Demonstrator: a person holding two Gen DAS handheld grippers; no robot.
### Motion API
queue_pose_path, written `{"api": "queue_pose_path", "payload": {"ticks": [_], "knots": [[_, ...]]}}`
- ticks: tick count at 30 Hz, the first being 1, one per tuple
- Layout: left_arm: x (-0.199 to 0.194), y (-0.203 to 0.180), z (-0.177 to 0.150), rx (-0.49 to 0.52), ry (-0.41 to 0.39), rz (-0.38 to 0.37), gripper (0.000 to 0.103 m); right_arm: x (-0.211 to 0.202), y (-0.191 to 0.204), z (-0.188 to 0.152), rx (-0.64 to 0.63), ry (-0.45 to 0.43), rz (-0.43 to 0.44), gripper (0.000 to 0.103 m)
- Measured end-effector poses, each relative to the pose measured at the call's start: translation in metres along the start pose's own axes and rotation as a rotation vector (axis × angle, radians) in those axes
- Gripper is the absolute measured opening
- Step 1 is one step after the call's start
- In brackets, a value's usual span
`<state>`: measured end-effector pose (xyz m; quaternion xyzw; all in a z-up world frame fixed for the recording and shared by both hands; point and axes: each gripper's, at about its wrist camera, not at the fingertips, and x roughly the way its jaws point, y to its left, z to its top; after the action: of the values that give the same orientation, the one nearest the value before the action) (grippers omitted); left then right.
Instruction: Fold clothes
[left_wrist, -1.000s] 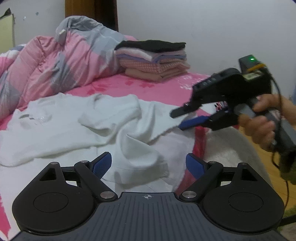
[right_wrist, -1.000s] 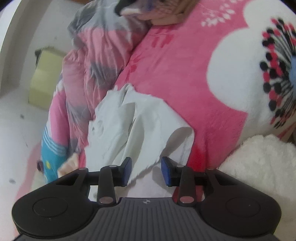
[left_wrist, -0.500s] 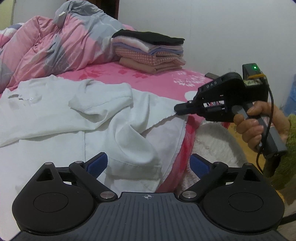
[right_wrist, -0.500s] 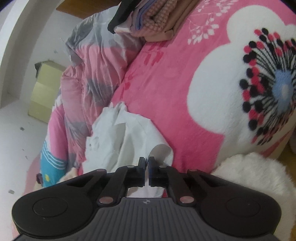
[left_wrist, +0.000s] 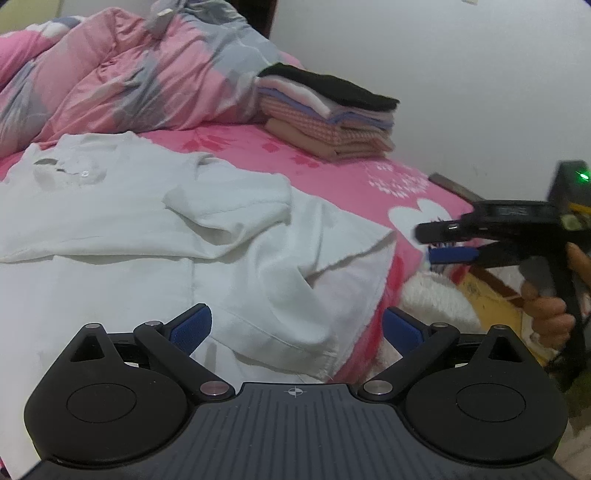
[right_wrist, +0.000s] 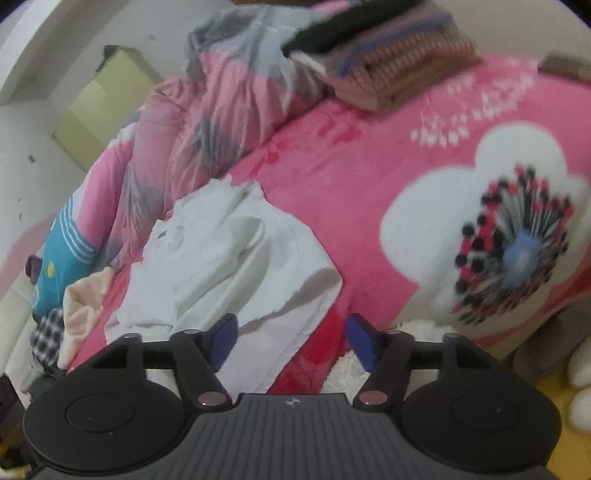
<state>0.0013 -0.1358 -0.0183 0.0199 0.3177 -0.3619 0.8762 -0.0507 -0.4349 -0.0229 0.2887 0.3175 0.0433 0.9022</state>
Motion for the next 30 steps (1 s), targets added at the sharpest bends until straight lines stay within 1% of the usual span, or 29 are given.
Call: {"api": "queue_pose_path", "payload": {"ticks": [1, 2, 4, 6, 10, 11, 14, 17, 19, 21, 23, 24, 27, 30], "knots": [[-0.001, 0.002, 0.001, -0.011, -0.002, 0.000, 0.100, -0.006, 0.003, 0.000, -0.018, -0.036, -0.011, 0.095], [-0.001, 0.003, 0.001, -0.022, -0.004, 0.001, 0.100, -0.012, 0.006, 0.000, -0.036, -0.072, -0.022, 0.102], [-0.002, 0.006, 0.002, -0.041, -0.006, 0.002, 0.100, -0.024, 0.013, 0.000, -0.076, -0.141, -0.048, 0.103], [-0.003, 0.007, 0.002, -0.053, -0.007, 0.005, 0.100, -0.027, 0.018, 0.001, -0.107, -0.171, -0.109, 0.103], [-0.005, 0.010, 0.001, -0.065, -0.014, 0.013, 0.100, -0.017, 0.027, 0.002, -0.148, -0.163, -0.352, 0.103], [-0.006, 0.011, 0.001, -0.068, -0.018, 0.015, 0.100, -0.015, 0.030, 0.001, -0.166, -0.167, -0.402, 0.103], [-0.009, 0.015, 0.000, -0.081, -0.027, 0.030, 0.101, -0.013, 0.037, -0.005, -0.249, -0.200, -0.490, 0.103], [-0.013, 0.019, -0.003, -0.092, -0.035, 0.049, 0.101, -0.012, 0.045, -0.010, -0.333, -0.194, -0.521, 0.103], [-0.016, 0.022, -0.005, -0.100, -0.039, 0.055, 0.101, -0.013, 0.057, -0.018, -0.414, -0.204, -0.497, 0.103], [-0.019, 0.025, -0.007, -0.108, -0.043, 0.060, 0.101, -0.012, 0.069, -0.023, -0.488, -0.195, -0.458, 0.103], [-0.020, 0.028, -0.008, -0.116, -0.047, 0.064, 0.101, -0.009, 0.080, -0.026, -0.536, -0.171, -0.394, 0.103], [-0.021, 0.029, -0.009, -0.120, -0.049, 0.066, 0.101, -0.009, 0.085, -0.028, -0.547, -0.159, -0.344, 0.103], [-0.022, 0.030, -0.010, -0.114, -0.054, 0.091, 0.101, -0.006, 0.092, -0.030, -0.518, -0.114, -0.176, 0.103], [-0.025, 0.029, -0.011, -0.079, -0.068, 0.133, 0.101, 0.005, 0.098, -0.033, -0.461, -0.055, -0.052, 0.102]]}}
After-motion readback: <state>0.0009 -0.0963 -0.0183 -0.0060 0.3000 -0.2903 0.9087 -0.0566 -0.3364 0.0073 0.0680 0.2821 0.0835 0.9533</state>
